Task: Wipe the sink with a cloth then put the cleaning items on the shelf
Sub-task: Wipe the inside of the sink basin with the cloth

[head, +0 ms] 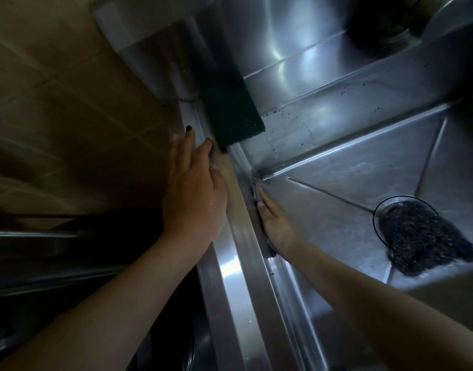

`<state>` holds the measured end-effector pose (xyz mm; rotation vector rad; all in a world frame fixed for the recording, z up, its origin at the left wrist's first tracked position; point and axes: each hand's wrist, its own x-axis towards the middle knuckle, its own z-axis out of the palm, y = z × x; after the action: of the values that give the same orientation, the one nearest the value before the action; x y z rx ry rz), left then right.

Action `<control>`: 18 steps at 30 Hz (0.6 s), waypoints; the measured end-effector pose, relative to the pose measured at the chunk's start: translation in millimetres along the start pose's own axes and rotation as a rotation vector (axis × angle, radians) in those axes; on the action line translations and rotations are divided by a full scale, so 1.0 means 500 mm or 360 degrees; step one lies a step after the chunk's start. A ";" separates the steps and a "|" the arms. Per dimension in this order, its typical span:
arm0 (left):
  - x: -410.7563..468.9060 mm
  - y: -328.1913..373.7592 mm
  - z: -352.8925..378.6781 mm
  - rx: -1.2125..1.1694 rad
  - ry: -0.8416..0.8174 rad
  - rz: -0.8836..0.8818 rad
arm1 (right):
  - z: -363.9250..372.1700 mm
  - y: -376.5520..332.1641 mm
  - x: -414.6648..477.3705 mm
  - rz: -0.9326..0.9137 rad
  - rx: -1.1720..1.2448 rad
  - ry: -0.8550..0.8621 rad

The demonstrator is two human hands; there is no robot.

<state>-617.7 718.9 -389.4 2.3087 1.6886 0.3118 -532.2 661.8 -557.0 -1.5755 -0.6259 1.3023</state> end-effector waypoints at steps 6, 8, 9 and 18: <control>0.001 -0.001 0.000 -0.0006 0.0005 -0.0005 | -0.016 -0.033 -0.022 0.0100 -0.0019 -0.0025; 0.001 0.001 0.000 -0.0010 0.0008 -0.0008 | -0.029 -0.048 -0.028 0.0121 -0.0059 -0.0041; 0.001 0.001 0.000 -0.0012 0.0010 -0.0010 | -0.034 -0.056 -0.032 0.0132 -0.0051 -0.0046; 0.001 0.004 -0.007 -0.0011 -0.0016 -0.0004 | -0.085 -0.128 -0.094 0.0363 0.0567 -0.0101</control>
<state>-616.9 718.8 -385.5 2.2992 1.6825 0.3046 -494.9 633.1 -480.2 -1.3417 -0.2368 1.5419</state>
